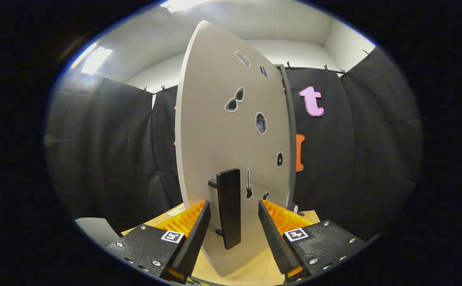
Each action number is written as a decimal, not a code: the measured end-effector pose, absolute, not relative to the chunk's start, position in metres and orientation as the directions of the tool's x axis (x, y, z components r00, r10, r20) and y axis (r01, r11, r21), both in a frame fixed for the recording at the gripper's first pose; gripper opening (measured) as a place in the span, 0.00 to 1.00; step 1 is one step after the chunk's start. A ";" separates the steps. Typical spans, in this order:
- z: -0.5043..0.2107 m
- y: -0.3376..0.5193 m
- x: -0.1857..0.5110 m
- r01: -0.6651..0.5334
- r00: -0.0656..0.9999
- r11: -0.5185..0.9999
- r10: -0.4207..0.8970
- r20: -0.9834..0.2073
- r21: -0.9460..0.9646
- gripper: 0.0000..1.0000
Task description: Open the shoe cabinet door, grab the shoes and put them into the shoe cabinet, then close the shoe cabinet door.
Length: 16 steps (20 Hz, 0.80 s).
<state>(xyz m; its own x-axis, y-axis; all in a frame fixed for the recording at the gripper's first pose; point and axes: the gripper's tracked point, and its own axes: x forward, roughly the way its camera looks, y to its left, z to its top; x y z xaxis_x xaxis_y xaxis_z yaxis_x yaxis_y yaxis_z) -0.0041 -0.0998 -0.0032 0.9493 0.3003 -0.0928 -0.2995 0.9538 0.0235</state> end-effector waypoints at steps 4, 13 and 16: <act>-0.007 -0.067 0.011 -0.356 0.929 0.934 0.356 -0.095 0.023 0.79; -0.015 -0.004 0.073 -0.411 0.908 0.912 0.409 -0.088 0.002 0.83; -0.019 0.012 0.093 -0.408 0.907 0.912 0.410 -0.096 0.038 0.89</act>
<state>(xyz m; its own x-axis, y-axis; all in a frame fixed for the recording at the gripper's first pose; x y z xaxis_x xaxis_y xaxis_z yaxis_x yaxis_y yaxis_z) 0.0934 0.0116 -0.0194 0.9070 0.4101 -0.0960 -0.4083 0.9120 0.0381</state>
